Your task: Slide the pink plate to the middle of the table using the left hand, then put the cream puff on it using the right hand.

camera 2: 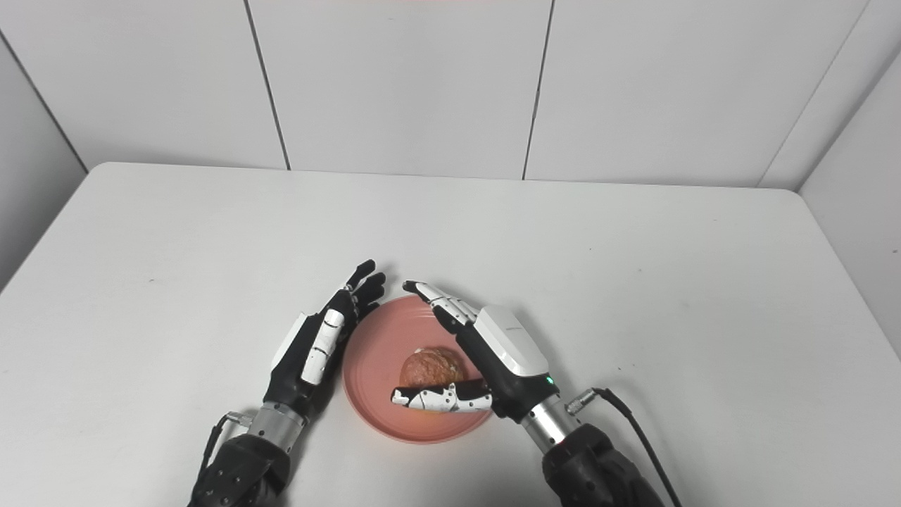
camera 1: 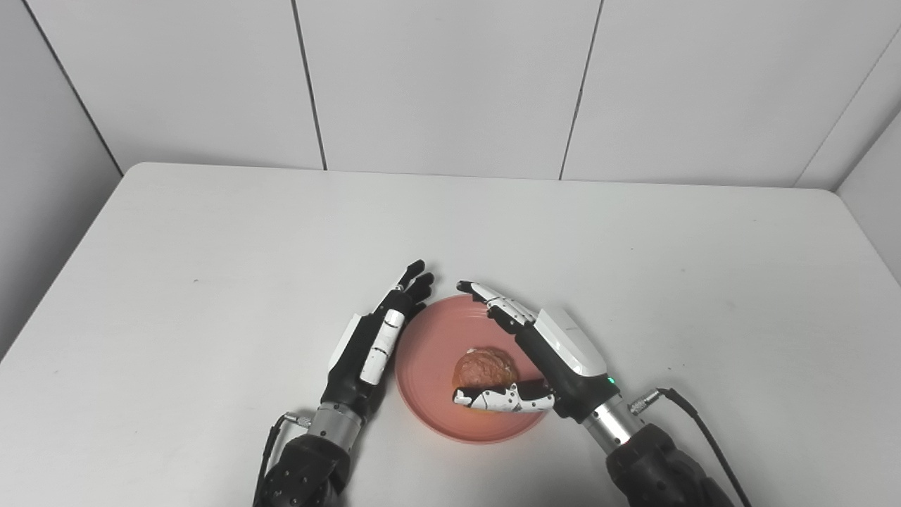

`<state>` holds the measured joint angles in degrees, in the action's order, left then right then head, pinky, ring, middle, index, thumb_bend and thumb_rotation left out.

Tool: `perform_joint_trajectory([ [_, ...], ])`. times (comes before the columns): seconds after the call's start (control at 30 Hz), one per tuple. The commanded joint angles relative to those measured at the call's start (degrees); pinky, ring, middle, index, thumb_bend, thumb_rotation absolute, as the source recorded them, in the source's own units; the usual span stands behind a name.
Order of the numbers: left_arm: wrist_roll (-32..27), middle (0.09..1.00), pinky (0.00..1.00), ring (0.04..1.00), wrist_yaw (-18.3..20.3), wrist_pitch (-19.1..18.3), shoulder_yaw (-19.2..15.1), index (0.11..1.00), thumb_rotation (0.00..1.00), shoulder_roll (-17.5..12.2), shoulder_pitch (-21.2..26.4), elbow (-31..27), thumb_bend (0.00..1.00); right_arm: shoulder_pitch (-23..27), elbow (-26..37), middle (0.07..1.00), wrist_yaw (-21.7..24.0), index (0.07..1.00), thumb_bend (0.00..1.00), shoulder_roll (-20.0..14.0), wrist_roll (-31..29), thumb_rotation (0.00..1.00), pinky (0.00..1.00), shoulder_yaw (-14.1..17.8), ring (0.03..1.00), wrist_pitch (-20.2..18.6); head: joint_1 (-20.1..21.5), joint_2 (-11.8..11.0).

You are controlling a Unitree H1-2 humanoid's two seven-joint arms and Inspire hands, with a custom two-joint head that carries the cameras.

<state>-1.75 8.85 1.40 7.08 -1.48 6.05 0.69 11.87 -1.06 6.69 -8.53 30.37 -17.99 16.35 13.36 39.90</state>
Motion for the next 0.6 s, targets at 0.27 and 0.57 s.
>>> perform_joint_trajectory([
  [0.27, 1.2, 0.987, 0.98, 0.998, -2.4, 3.4, -0.8, 0.981, 1.0, 1.1, -0.5, 0.2, 0.6, -0.6, 3.9, 0.975, -5.7, 0.985, 0.62, 0.8, -2.4, 0.85, 0.84, 4.8, 0.933, 2.7, -0.6, 0.4],
  [0.57, 1.3, 1.0, 1.0, 1.0, -3.3, 6.5, -1.4, 0.995, 1.0, 1.7, -0.7, 1.6, 0.59, -1.1, 2.6, 0.999, -8.2, 0.996, 0.58, 3.8, -9.8, 0.86, 0.97, 8.8, 0.992, 1.9, -0.6, 0.6],
])
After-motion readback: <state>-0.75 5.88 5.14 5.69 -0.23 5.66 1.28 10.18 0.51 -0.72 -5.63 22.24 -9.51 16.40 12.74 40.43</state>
